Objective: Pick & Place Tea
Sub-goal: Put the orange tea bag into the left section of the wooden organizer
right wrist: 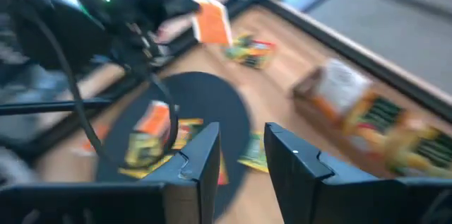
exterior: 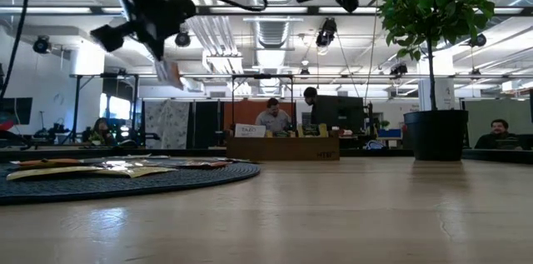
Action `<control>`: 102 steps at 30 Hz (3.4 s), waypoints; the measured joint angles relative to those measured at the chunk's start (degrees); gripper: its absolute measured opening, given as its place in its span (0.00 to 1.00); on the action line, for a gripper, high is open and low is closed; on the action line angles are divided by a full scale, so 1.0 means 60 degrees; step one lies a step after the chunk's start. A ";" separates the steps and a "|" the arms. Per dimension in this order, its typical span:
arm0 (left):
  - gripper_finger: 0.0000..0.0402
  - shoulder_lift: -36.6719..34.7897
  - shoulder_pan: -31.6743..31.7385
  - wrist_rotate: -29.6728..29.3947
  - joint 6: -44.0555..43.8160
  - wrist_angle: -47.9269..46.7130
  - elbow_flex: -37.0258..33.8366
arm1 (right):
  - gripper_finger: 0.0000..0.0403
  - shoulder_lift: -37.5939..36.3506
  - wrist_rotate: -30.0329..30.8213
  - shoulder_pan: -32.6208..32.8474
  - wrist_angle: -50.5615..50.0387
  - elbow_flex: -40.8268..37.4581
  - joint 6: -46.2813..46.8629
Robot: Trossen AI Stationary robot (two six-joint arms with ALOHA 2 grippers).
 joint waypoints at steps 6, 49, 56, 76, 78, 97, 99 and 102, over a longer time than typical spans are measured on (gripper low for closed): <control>0.00 0.0257 -0.1022 0.1750 -0.0314 -0.1037 -0.0252 | 0.28 0.0664 -0.2263 -0.1124 0.0417 0.0133 0.1122; 0.00 0.1853 -0.0208 0.6629 -0.3062 -0.1645 0.4420 | 0.27 0.2570 -0.2521 -0.0753 -0.1129 0.0668 -0.0353; 0.00 -0.0112 0.1083 0.7021 -0.4559 0.1289 0.4593 | 0.27 0.2526 -0.1372 -0.0285 -0.0647 0.0663 -0.0999; 0.00 -0.4720 0.3169 0.8392 -0.9683 1.6111 -0.2866 | 0.27 0.2071 0.1880 0.0242 0.7308 0.0639 -0.0390; 0.00 -0.4646 0.3168 0.8392 -1.0532 1.7895 -0.3526 | 0.27 0.2073 0.1821 0.0242 0.7916 0.0627 -0.0385; 0.00 -0.1410 0.3138 0.8810 -1.4121 2.1916 -0.3560 | 0.50 0.2076 0.1264 0.0291 0.8563 0.0627 -0.0346; 0.00 -0.1109 0.3138 0.8956 -1.4357 2.1969 -0.3391 | 0.50 0.2076 0.1269 0.0285 0.8559 0.0627 -0.0363; 0.00 -0.0756 0.3138 0.9045 -1.4464 2.2223 -0.3275 | 0.50 0.2076 0.1339 0.0285 0.8603 0.0627 -0.0489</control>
